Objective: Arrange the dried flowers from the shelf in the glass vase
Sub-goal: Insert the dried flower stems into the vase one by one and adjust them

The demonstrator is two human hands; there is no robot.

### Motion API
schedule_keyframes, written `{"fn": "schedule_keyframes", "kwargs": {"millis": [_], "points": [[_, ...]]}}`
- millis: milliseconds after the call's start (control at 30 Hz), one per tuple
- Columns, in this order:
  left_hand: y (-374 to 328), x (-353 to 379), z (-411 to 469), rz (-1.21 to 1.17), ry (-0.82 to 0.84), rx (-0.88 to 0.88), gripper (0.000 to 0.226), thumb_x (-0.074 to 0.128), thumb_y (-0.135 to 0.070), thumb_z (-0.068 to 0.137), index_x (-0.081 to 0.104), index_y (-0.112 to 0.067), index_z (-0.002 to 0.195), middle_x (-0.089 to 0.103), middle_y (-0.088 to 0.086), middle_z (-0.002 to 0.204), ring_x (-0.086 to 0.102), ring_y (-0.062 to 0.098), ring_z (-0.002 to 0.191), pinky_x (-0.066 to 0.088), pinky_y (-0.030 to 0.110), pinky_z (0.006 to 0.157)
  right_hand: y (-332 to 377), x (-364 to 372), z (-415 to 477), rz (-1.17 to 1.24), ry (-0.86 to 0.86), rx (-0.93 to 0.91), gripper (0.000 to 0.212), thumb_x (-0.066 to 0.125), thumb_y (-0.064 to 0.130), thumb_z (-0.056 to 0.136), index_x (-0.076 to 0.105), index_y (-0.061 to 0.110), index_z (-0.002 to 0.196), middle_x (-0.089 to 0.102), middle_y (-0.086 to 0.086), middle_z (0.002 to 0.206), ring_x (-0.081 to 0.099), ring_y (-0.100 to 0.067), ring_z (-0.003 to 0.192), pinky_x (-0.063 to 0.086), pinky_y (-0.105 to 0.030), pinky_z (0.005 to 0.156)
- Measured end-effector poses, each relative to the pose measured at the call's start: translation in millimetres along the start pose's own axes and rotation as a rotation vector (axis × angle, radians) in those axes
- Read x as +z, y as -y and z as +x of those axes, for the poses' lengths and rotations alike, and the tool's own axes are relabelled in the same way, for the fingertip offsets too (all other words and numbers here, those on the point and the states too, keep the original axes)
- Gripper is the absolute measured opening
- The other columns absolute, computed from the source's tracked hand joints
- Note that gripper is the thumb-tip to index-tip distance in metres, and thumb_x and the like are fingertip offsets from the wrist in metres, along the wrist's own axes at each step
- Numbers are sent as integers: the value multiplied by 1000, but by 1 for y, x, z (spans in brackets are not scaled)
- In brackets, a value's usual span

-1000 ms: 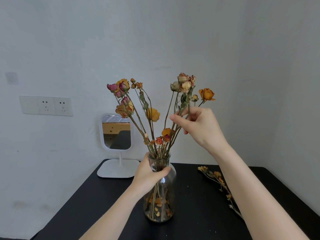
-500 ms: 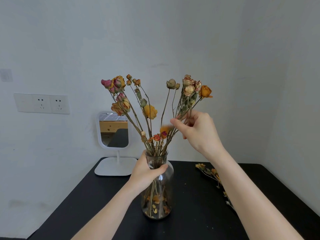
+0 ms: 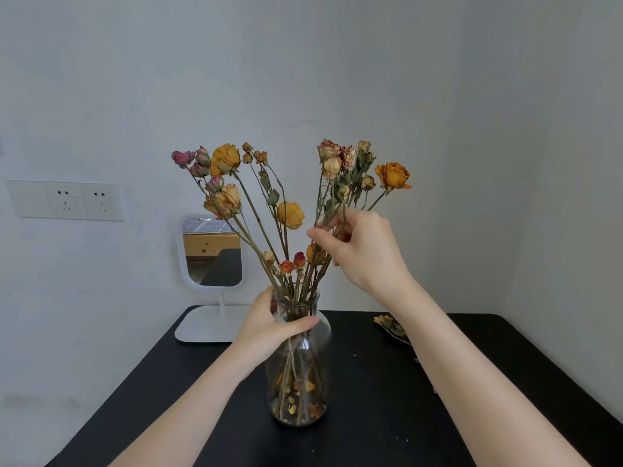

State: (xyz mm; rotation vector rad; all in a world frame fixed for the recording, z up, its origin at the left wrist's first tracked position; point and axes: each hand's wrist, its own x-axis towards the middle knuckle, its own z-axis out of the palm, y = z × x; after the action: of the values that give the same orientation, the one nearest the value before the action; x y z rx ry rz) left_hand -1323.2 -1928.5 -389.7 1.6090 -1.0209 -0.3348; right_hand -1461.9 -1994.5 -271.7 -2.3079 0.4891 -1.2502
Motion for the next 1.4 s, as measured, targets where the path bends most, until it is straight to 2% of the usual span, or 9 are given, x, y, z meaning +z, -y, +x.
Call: {"fn": "schedule_keyframes", "kwargs": {"millis": [100, 300, 533, 700, 833, 933, 1133, 1267, 1400], "points": [[0, -3, 0, 20, 10, -4, 51, 80, -37, 66, 48, -37, 106, 53, -26, 101, 48, -6, 91, 38, 16, 82, 3, 1, 2, -19, 19, -11, 20, 64, 33, 86, 60, 15, 77, 64, -9, 67, 61, -23, 61, 52, -33, 59], [0, -6, -2, 39, 2, 8, 37, 79, -35, 68, 49, -46, 87, 54, -33, 88, 48, -17, 80, 33, 5, 60, 4, 8, 1, -4, 9, 3, 24, 64, 32, 87, 52, 23, 68, 59, -6, 61, 61, -24, 60, 51, -32, 58], [4, -4, -8, -17, -11, -9, 57, 80, -38, 66, 41, -40, 109, 49, -28, 105, 47, -4, 101, 37, 11, 79, 1, 11, 0, 60, 20, 7, 15, 65, 32, 85, 57, 26, 75, 56, 4, 53, 54, -8, 49, 48, -21, 57], [7, 2, -34, -23, -303, -31, 81, 78, -39, 67, 31, -30, 132, 44, -15, 116, 42, 4, 109, 32, 23, 93, 2, 5, -3, 143, 38, 6, 17, 66, 35, 83, 58, 24, 92, 55, 8, 48, 54, -1, 46, 45, -9, 59], [12, 22, -77, -71, -500, 12, 53, 75, -25, 73, 37, -32, 109, 46, -7, 103, 48, 5, 96, 35, 17, 84, -4, -16, -16, 260, 67, -2, 20, 69, 33, 81, 61, 21, 96, 53, 7, 44, 50, -1, 39, 38, -4, 46], [16, 51, -105, -79, -357, 12, 37, 71, -14, 77, 41, -31, 91, 45, 0, 91, 50, -1, 81, 40, 8, 68, -25, -37, -34, 298, 79, 67, 16, 67, 32, 82, 64, 21, 93, 54, 4, 43, 42, -4, 35, 35, -8, 42], [7, 120, -99, 82, 111, -11, 15, 61, -29, 85, 48, -33, 91, 50, -8, 89, 49, 3, 76, 40, 9, 66, -113, -74, -73, 147, 19, 413, 9, 61, 30, 88, 63, 23, 92, 54, 4, 46, 42, -2, 34, 35, -11, 39], [3, 166, -68, 155, 256, -124, 18, 56, -31, 89, 52, -24, 106, 53, -9, 85, 51, 3, 74, 38, 12, 60, -181, -99, -105, -3, -28, 606, 13, 60, 26, 90, 63, 17, 99, 58, 2, 54, 45, 1, 35, 36, -11, 38], [4, 204, -39, 276, 265, -186, 15, 55, -31, 90, 60, -22, 101, 58, -8, 83, 57, 10, 82, 47, 26, 74, -228, -114, -128, -128, 49, 777, 13, 61, 23, 89, 61, 17, 100, 63, 0, 62, 52, -4, 44, 40, -16, 45]]}}
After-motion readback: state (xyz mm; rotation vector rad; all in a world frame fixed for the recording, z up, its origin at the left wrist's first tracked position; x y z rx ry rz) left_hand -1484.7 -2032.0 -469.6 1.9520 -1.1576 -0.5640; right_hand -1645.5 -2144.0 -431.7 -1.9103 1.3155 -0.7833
